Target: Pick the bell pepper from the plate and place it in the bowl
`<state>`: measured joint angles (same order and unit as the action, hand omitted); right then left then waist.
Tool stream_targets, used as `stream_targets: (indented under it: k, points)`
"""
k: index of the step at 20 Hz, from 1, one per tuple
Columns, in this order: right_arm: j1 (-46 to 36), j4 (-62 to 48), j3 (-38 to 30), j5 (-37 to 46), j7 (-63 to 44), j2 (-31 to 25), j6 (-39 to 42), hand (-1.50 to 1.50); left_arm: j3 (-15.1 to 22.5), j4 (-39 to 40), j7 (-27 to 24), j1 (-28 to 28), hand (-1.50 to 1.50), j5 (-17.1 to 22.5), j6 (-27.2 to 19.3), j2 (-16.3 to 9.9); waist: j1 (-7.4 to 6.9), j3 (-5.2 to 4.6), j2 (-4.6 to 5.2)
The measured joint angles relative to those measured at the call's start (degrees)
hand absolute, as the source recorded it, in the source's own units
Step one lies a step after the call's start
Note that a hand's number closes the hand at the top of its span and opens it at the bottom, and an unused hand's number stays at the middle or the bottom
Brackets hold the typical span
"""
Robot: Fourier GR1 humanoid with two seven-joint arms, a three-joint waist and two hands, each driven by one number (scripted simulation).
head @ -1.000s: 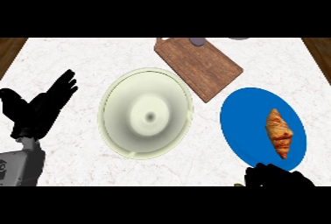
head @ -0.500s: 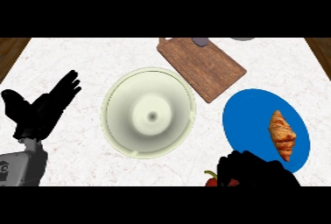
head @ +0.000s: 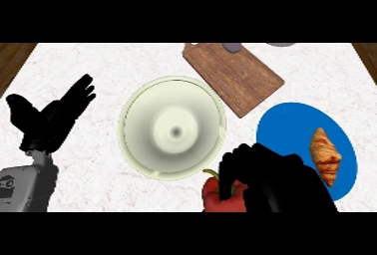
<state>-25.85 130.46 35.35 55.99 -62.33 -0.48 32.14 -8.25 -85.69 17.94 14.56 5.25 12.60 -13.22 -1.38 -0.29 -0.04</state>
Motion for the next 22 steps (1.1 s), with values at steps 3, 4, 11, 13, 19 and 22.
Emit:
stream_targets:
  k: [3, 4, 11, 13, 19, 22]
  points:
    - [-7.3, -4.8, -2.5, -4.3, -1.8, -0.1, -2.3, 1.5, 1.0, -0.5, 0.1, -0.6, 0.0, -0.8, -0.3, 0.6, -0.21, 0.05, -0.06]
    - [-9.7, -6.9, -3.6, -5.5, -2.1, -0.1, -2.9, 1.5, 1.2, -1.1, 0.3, -0.8, 0.0, -0.8, -0.3, 0.7, -0.44, 0.04, -0.1]
    - [-24.7, -26.1, -10.7, -10.5, -2.6, 0.0, -8.6, 1.5, 0.7, 0.1, -0.6, -0.1, 0.0, -0.3, 0.6, 0.2, -1.03, 0.09, 0.18]
    - [-26.8, -31.2, -11.5, -10.9, -2.2, 0.0, -10.9, 1.5, 0.9, 0.0, -1.3, -0.8, 0.0, -0.5, 0.7, 0.5, -0.98, 0.12, 0.23]
    - [-31.4, -48.7, -14.0, -13.4, 4.4, 0.2, -21.8, 1.5, 0.6, 1.8, -2.2, 0.4, 0.0, -0.7, 0.5, 0.7, -0.86, 0.2, 0.52]
    - [-34.0, -58.2, -15.0, -16.1, 7.6, 0.3, -28.0, 1.5, 1.0, 2.0, -2.2, 0.8, 0.0, -1.0, 0.3, 1.2, -1.3, 0.22, 0.69]
